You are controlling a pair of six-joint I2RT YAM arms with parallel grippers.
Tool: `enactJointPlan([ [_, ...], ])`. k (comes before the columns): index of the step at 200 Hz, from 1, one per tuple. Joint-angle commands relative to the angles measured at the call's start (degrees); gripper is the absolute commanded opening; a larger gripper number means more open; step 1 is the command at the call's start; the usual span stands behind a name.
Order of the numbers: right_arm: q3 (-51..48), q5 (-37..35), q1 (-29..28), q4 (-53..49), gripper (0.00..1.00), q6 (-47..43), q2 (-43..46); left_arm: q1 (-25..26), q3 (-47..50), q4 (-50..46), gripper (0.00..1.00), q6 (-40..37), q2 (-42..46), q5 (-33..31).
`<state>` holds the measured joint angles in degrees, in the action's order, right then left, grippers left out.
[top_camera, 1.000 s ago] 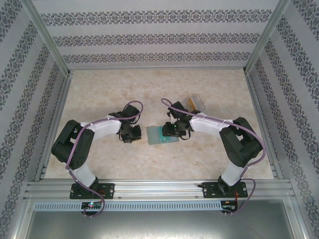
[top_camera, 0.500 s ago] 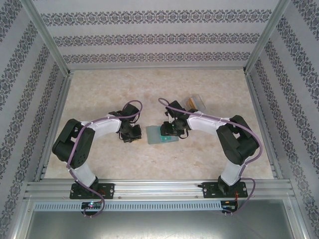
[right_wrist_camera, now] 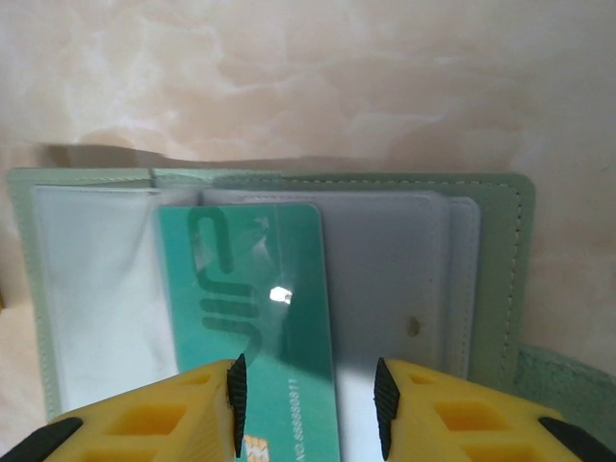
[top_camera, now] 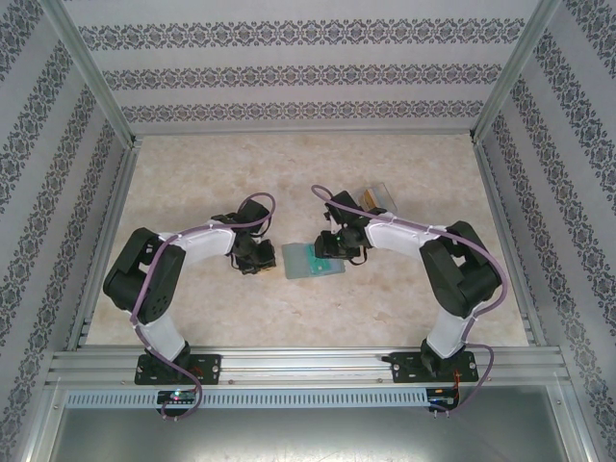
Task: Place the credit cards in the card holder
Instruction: Insert the credit card into the card holder.
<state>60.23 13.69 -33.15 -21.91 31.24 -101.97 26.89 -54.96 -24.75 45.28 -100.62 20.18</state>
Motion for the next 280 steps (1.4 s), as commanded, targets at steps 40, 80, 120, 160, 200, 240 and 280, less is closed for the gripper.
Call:
enactJointPlan([
  [40,0.9,2.6,-1.2,1.3,0.36,0.3,-1.7,3.9,-0.7,22.1,0.15,1.4,-10.0,8.5],
  [80,1.1,2.9,-1.7,0.9,0.27,0.4,-1.4,4.2,-1.4,22.8,0.14,1.7,-11.5,9.0],
  [120,1.9,3.3,-2.0,0.3,0.15,-0.1,-1.0,4.2,-1.8,22.4,0.13,1.5,-11.9,9.3],
  [160,2.5,4.3,-2.4,0.6,0.11,0.5,-1.6,4.3,-1.9,22.5,0.11,1.5,-12.1,9.5],
  [200,3.1,5.3,-2.8,1.2,0.08,1.5,-2.3,4.3,-1.8,22.6,0.08,1.5,-12.6,9.7],
  [240,1.6,6.8,-3.1,4.1,0.06,4.5,-3.2,4.3,-1.7,22.7,0.07,1.7,-12.7,9.6],
  [280,2.2,6.9,-4.3,5.3,0.07,6.3,-3.5,4.3,-1.2,23.2,0.07,2.1,-12.7,9.7],
])
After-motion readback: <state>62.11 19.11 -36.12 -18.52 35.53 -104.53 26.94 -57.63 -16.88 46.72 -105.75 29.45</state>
